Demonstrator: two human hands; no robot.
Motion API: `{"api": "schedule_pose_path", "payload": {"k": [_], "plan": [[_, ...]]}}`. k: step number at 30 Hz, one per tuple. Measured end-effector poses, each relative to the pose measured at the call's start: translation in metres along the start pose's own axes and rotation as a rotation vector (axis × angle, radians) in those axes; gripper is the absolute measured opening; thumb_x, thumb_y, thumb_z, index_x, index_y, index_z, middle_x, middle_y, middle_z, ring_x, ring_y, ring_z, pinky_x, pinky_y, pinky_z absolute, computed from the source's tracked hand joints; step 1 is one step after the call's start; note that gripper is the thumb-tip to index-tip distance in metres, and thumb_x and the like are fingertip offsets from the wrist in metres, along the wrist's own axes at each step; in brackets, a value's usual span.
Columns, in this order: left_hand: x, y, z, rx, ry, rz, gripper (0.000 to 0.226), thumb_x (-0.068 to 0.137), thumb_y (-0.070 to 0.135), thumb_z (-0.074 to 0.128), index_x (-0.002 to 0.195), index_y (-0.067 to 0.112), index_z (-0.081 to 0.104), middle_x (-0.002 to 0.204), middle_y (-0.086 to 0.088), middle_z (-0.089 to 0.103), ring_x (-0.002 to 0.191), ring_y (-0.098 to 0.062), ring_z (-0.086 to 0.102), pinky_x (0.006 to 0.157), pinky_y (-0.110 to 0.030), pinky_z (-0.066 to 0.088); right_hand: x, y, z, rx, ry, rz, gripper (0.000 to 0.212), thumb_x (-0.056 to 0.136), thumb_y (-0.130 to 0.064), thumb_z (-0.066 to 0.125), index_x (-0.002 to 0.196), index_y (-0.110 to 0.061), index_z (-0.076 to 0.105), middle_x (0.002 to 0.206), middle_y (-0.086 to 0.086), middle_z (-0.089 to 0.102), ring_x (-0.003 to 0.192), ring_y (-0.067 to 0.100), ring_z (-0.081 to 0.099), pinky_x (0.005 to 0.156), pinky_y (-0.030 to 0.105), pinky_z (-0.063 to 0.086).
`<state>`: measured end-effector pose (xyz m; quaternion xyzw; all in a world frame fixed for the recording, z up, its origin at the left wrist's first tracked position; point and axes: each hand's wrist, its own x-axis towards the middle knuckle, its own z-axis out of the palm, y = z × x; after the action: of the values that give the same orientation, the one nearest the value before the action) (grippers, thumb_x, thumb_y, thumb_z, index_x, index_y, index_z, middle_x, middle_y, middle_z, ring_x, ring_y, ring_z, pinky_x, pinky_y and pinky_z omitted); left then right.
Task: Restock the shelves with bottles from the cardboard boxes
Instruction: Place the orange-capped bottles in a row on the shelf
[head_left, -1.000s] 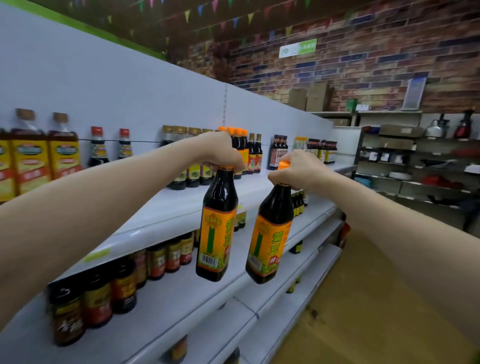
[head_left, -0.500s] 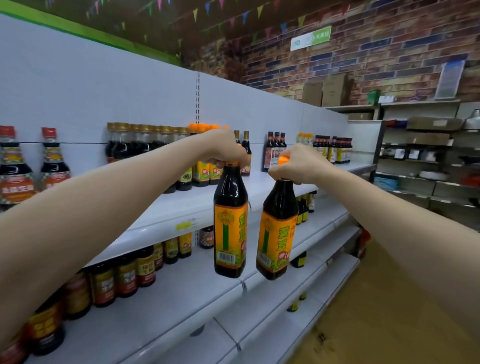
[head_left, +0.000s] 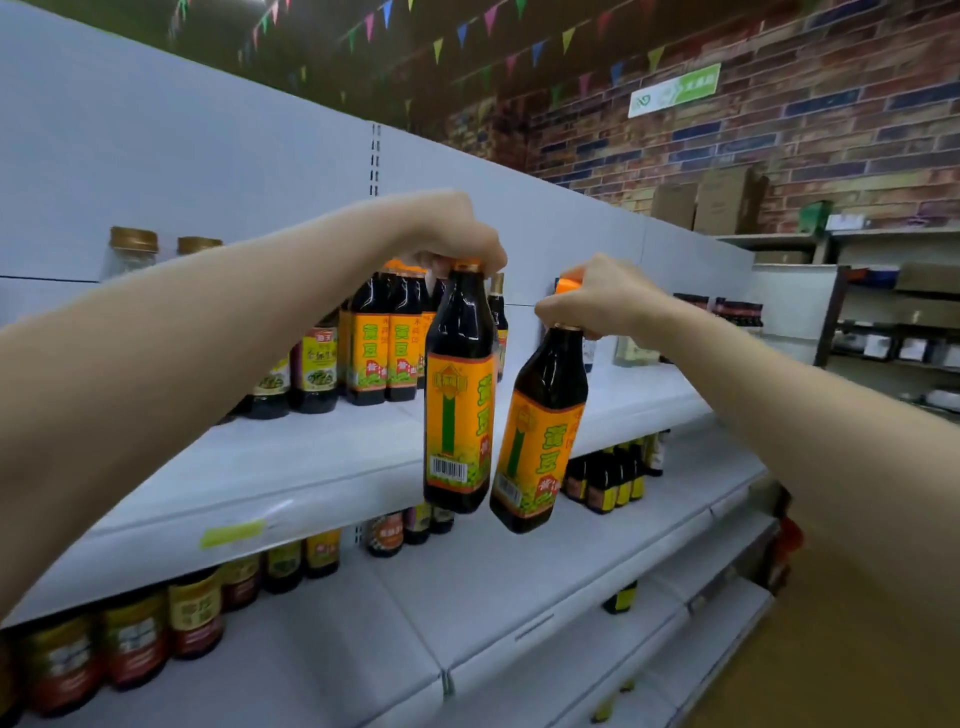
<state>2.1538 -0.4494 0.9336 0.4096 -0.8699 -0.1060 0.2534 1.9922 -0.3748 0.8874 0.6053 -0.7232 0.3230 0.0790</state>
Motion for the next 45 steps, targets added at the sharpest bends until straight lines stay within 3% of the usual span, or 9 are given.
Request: {"api": "schedule_pose_path", "payload": {"k": [10,17,21,27,33,38,42,45], "plan": [[0.107,0.002,0.017,0.056,0.079,-0.093,0.025,0.078,0.022,0.063,0.063,0.007,0.050,0.051,-0.006,0.042,0.043,-0.015,0.028,0.041,-0.020,0.021,0.110,0.057,-0.007,0.055,0.097,-0.089,0.023,0.075,-0.027,0.066,0.064,-0.015,0.051,0.059,0.002,0.047,0.055,0.015,0.047,0.059,0.027,0.039],[0.163,-0.008,0.048,0.087,0.129,-0.182,0.024,0.075,0.025,0.066,0.067,0.006,0.054,0.055,-0.006,0.046,0.046,-0.017,0.034,0.044,-0.022,0.025,0.170,0.100,0.020,0.093,0.038,-0.153,0.021,0.076,-0.031,0.067,0.078,-0.010,0.060,0.067,0.005,0.053,0.063,0.016,0.052,0.062,0.030,0.043],[0.191,-0.017,0.073,0.078,0.165,-0.225,0.027,0.076,0.027,0.069,0.072,0.005,0.054,0.057,-0.006,0.047,0.048,-0.018,0.040,0.045,-0.022,0.028,0.203,0.119,0.039,0.131,-0.007,-0.194,0.029,0.078,-0.033,0.069,0.065,-0.013,0.051,0.065,0.004,0.047,0.062,0.017,0.047,0.062,0.031,0.038],[0.215,-0.022,0.091,0.141,0.293,-0.295,0.029,0.075,0.033,0.067,0.068,0.011,0.049,0.059,-0.003,0.049,0.053,-0.015,0.044,0.047,-0.023,0.030,0.241,0.132,0.062,0.163,-0.018,-0.269,0.026,0.078,-0.034,0.067,0.077,-0.012,0.052,0.071,0.004,0.046,0.066,0.018,0.044,0.060,0.030,0.035],[0.238,-0.029,0.105,0.327,0.381,-0.346,0.037,0.076,0.045,0.064,0.068,0.015,0.044,0.067,-0.001,0.044,0.063,-0.018,0.042,0.052,-0.027,0.028,0.269,0.142,0.089,0.254,-0.041,-0.259,0.036,0.080,-0.028,0.064,0.062,-0.018,0.035,0.062,0.001,0.037,0.055,0.017,0.035,0.052,0.029,0.027],[0.244,-0.028,0.115,0.342,0.444,-0.386,0.040,0.079,0.044,0.064,0.065,0.015,0.040,0.066,0.000,0.039,0.058,-0.013,0.036,0.050,-0.027,0.025,0.281,0.145,0.117,0.350,-0.026,-0.233,0.042,0.081,-0.034,0.068,0.059,-0.017,0.037,0.059,0.001,0.039,0.054,0.016,0.038,0.050,0.029,0.029],[0.248,-0.028,0.122,0.327,0.485,-0.446,0.042,0.078,0.041,0.066,0.061,0.017,0.036,0.060,0.001,0.037,0.054,-0.014,0.036,0.048,-0.029,0.024,0.281,0.150,0.142,0.349,0.005,-0.264,0.029,0.080,-0.033,0.067,0.071,-0.011,0.049,0.067,0.006,0.049,0.062,0.020,0.046,0.055,0.031,0.036],[0.251,-0.028,0.122,0.314,0.483,-0.468,0.041,0.078,0.040,0.066,0.061,0.016,0.037,0.060,0.001,0.038,0.055,-0.014,0.037,0.048,-0.028,0.026,0.286,0.149,0.140,0.370,0.024,-0.258,0.033,0.080,-0.033,0.066,0.066,-0.012,0.045,0.065,0.004,0.047,0.060,0.019,0.045,0.057,0.032,0.037]]}}
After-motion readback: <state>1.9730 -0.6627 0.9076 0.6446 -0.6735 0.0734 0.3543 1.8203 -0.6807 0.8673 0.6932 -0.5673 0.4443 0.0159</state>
